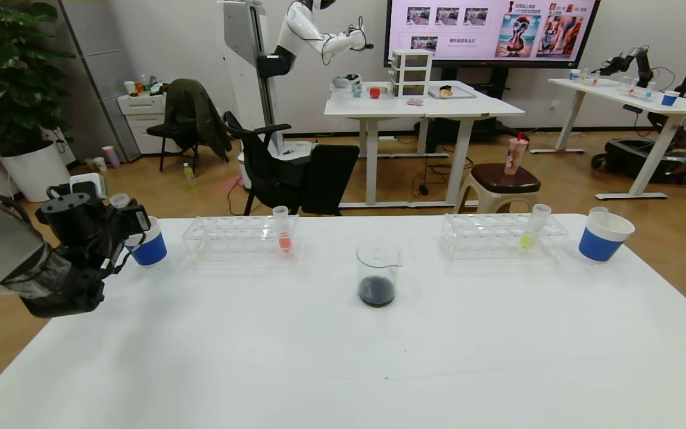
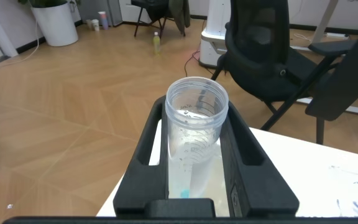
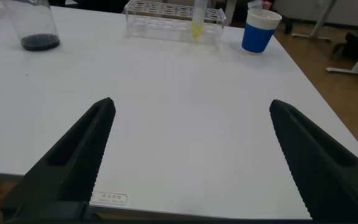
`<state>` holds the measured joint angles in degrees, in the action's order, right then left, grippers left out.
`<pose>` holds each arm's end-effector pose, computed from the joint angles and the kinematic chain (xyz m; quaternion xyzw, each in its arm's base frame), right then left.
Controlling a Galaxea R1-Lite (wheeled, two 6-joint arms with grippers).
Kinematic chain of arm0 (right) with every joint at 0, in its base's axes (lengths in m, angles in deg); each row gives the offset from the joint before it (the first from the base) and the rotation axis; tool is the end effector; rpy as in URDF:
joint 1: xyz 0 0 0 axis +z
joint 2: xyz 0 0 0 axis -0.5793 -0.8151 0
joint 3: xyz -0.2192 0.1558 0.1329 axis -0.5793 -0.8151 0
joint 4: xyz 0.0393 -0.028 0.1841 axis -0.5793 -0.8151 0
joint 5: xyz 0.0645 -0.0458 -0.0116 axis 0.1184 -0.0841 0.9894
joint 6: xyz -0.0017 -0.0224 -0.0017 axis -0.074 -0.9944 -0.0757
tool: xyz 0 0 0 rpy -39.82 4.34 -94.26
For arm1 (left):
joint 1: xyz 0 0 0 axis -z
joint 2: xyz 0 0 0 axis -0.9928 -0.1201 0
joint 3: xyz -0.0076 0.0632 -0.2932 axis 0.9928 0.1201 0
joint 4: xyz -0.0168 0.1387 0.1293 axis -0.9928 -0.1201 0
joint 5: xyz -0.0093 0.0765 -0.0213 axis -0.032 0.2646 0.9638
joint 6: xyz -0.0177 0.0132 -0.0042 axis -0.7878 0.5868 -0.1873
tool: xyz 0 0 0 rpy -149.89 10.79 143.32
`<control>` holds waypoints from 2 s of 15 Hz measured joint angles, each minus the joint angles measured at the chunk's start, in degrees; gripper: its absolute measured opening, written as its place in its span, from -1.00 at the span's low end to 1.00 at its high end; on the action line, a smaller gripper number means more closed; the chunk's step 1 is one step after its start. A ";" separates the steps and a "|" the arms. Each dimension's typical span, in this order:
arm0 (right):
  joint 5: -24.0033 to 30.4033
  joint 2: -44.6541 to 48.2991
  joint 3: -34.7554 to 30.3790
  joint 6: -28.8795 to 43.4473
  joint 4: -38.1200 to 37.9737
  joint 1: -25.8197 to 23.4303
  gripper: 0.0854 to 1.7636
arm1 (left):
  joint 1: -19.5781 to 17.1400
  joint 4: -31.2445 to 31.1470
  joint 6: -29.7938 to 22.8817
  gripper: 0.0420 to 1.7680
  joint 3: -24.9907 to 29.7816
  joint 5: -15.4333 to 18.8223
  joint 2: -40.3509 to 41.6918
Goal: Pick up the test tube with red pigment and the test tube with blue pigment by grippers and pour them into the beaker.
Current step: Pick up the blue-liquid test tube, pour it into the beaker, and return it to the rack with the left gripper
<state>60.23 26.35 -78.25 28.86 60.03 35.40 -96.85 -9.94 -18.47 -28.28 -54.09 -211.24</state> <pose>-0.0229 0.0006 0.0750 -0.0333 0.0015 0.0144 0.9993 0.4279 0.1082 0.0859 0.0053 -0.0214 0.1949 0.9806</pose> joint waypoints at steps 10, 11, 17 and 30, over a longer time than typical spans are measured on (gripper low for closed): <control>0.00 0.00 0.00 0.00 0.02 0.00 0.96 | 0.09 2.11 0.06 0.98 1.40 0.30 -0.59; -0.02 0.00 0.00 0.00 0.02 0.00 0.96 | 0.39 1.79 0.01 0.98 1.38 0.38 0.39; 0.00 0.00 0.02 0.02 0.02 0.00 0.96 | 10.31 -5.77 -0.51 0.98 0.40 0.49 8.81; 0.00 0.00 0.00 0.00 0.02 0.00 0.96 | 17.93 -30.07 8.77 0.98 13.14 0.13 53.47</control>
<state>60.23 26.35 -78.25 28.86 60.05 35.40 -78.92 -40.01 -9.70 -15.14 -53.96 -157.78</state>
